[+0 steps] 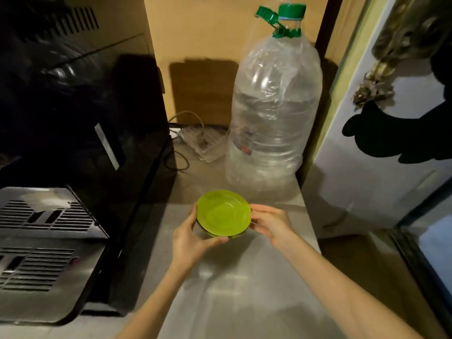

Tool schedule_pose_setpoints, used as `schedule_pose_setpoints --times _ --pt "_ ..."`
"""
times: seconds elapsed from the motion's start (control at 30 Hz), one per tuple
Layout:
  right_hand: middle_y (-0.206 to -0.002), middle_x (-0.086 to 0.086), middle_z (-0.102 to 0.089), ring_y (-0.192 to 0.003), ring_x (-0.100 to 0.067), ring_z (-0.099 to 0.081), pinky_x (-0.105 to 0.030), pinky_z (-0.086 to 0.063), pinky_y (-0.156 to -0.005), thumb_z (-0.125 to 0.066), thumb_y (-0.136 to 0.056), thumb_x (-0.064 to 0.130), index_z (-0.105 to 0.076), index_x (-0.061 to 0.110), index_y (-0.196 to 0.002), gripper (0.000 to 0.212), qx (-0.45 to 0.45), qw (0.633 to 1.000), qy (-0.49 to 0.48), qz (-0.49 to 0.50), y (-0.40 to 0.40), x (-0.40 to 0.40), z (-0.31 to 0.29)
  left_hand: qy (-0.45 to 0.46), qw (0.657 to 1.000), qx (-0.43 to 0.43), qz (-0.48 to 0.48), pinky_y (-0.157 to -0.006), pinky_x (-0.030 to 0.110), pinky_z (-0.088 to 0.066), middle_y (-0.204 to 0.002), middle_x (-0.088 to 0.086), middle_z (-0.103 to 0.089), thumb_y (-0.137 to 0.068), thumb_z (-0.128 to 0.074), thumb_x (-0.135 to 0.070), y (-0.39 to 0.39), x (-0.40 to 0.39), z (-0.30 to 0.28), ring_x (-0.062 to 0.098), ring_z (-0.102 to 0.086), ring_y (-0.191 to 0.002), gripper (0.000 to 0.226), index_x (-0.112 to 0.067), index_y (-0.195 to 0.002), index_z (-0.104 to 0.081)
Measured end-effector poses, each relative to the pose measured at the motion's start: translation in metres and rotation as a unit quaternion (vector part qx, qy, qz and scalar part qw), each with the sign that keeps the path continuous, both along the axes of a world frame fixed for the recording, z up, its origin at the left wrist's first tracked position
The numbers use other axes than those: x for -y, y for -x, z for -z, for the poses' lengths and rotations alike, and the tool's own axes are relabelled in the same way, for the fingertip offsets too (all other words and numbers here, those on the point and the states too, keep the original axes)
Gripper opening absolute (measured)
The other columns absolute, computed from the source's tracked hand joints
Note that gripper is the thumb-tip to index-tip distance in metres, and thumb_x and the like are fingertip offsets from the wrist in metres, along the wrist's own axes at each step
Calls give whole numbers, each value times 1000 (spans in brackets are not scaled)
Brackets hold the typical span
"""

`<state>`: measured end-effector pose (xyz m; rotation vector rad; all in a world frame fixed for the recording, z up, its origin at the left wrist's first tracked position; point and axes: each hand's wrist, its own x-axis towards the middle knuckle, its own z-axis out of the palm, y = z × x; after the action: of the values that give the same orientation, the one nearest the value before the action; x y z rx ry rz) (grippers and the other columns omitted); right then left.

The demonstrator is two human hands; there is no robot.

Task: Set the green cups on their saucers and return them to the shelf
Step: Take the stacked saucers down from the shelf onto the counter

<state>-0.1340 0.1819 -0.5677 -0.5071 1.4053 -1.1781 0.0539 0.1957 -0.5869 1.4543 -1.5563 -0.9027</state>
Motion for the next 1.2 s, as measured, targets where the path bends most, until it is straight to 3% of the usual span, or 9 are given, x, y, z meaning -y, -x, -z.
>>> schedule_pose_setpoints --times 0.1,0.23,0.33,0.43,0.53,0.67,0.93,1.1,1.2 --pt "-52 -4 -69 -45 -10 -65 -21 -55 -51 -58 -74 -18 -61 -14 -109 35 -13 1000 -21 -8 -2 8 21 -11 1000 -9 -5 -93 6 -32 -128 -4 -54 -33 -87 -38 0 2 12 3 -45 -118 115 -13 -135 -41" --pt "-99 -22 -68 -82 -25 -61 -24 -49 -68 -59 -76 -14 -62 -9 -111 35 -36 998 -41 -18 -10 21 41 -25 999 -28 -9 -73 -9 -32 -104 -27 -52 -26 -77 -45 -4 10 24 -25 -50 -91 108 -30 -126 -38" --pt "-117 -29 -63 -90 -26 -59 -29 -51 -74 -56 -77 -15 -62 -8 -112 36 -46 998 -44 -25 -16 30 53 -47 999 1 -20 -74 -1 -37 -108 -13 -60 -31 -88 -32 -9 17 34 -7 -53 -98 111 -23 -133 -44" --pt "-119 -29 -62 -72 -21 -60 -18 -50 -64 -55 -77 -15 -60 -9 -114 37 -73 995 -57 -32 -20 37 63 -63 997 37 -22 -86 16 -37 -120 2 -61 -36 -91 -23 -14 24 41 8 -50 -108 113 -16 -136 -41" --pt "-116 -31 -62 -62 -12 -55 -11 -47 -51 -56 -77 -16 -60 -12 -113 36 -102 992 -63 -38 -25 43 70 -75 996 54 -12 -88 16 -35 -126 6 -60 -27 -79 -47 -18 25 42 7 -47 -110 119 -14 -135 -42" --pt "-112 -30 -65 -79 -22 -60 -19 -50 -63 -59 -75 -15 -62 -11 -110 35 -152 986 -54 -36 -29 47 80 -76 995 69 -8 -93 16 -31 -135 8 -53 -27 -71 -55 -21 27 42 6 -42 -115 122 -11 -136 -39" --pt "-105 -23 -70 -89 -23 -64 -42 -53 -91 -63 -74 -7 -67 -3 -103 30 -234 970 -27 -54 -28 48 85 -68 990 120 25 -99 25 -31 -144 8 -43 -48 -87 -33 -24 31 50 25 -41 -130 110 -14 -140 -31" --pt "-107 -20 -70 -97 -28 -65 -39 -52 -92 -61 -76 -1 -68 -1 -104 28 -278 955 -17 -103 -24 50 79 -81 987 132 38 -92 28 -36 -139 8 -45 -46 -87 -33 -23 35 44 25 -45 -124 106 -16 -136 -33" --pt "-104 -14 -69 -87 -19 -60 -24 -47 -71 -63 -78 6 -66 1 -111 33 -289 943 -42 -161 -19 52 67 -97 978 175 56 -95 32 -38 -146 10 -35 -44 -87 -38 -21 40 37 27 -41 -128 110 -14 -136 -31"
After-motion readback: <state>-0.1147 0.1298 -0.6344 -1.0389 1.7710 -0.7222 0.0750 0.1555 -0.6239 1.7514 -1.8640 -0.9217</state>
